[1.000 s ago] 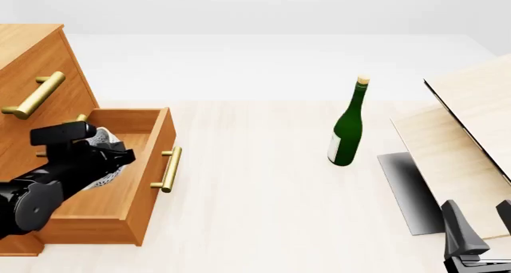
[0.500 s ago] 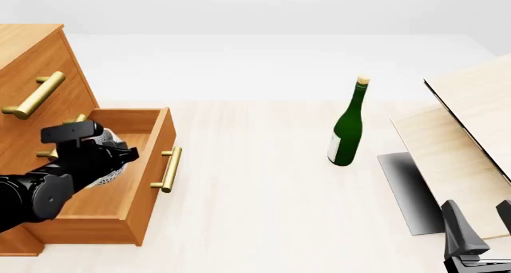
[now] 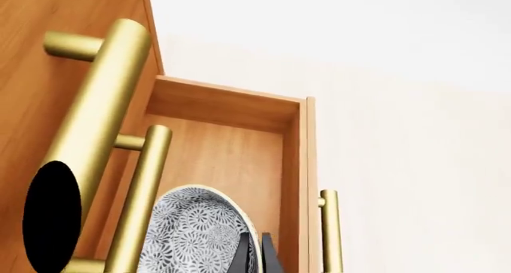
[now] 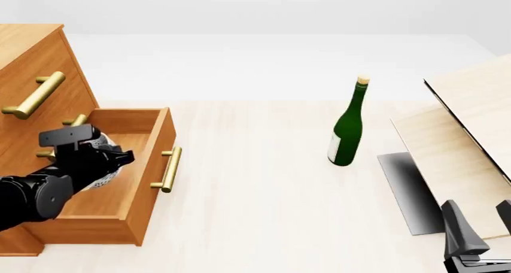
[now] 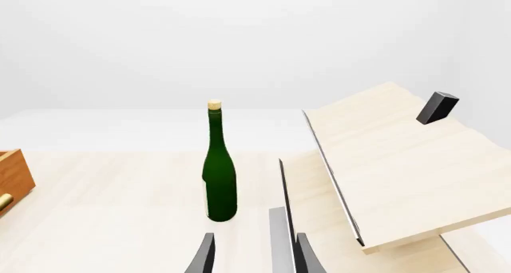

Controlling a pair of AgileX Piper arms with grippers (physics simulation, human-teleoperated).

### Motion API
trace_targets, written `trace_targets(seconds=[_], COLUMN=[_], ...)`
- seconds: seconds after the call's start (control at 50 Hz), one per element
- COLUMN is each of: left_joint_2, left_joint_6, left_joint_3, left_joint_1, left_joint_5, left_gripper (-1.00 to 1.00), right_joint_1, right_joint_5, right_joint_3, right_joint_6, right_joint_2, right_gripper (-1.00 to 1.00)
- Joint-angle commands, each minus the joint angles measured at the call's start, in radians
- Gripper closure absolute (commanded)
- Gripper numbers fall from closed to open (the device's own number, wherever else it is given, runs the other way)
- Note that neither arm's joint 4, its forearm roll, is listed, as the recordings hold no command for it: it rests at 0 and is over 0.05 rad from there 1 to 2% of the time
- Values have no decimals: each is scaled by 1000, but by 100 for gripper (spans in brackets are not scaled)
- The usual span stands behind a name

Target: Put the bowl in the bottom drawer of the cabinet.

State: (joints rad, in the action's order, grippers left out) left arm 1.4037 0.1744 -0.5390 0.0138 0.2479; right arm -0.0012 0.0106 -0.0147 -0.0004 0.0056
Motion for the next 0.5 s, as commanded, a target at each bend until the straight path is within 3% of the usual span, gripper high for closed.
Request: trace_targets(seconds=[0.02,0.5], left_joint_2=[30,120], left_joint_6=[-17,-1], left_joint_3=[-4,0], left_joint_1=[-22,-33], left_joint_5=[30,106], left_gripper=[100,100], right_joint_1=[0,-3], right_joint_5=[0,-19], right_joint_3=[0,11], right_joint_6=[0,-1], right_joint_2=[0,5], right_gripper=[-100,-100])
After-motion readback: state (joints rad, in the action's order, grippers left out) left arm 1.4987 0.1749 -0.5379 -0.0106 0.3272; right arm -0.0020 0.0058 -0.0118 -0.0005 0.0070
